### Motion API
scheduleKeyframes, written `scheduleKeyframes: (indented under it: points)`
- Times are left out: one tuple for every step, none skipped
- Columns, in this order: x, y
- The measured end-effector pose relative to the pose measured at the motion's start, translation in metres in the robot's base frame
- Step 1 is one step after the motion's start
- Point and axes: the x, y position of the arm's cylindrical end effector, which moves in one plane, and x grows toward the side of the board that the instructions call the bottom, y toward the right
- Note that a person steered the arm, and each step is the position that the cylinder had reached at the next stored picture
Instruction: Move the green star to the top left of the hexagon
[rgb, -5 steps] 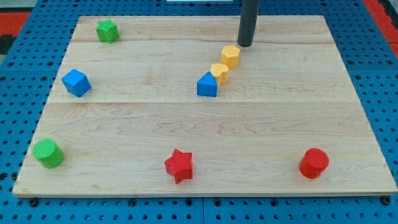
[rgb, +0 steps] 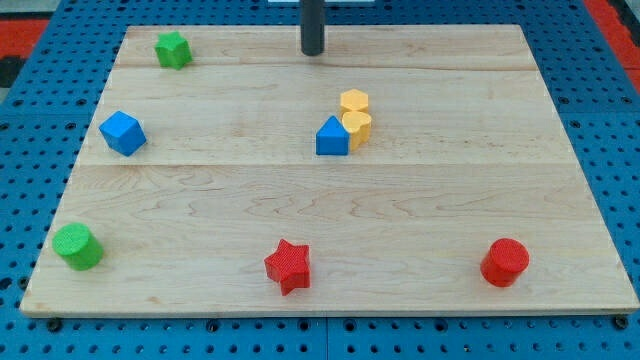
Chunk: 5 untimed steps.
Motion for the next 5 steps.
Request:
scheduleKeyframes:
  points:
    - [-0.025, -0.037]
    - [-0.025, -0.065]
    - [-0.026, -0.110]
    - [-0.017, -0.136]
    - [-0.023, -0.181]
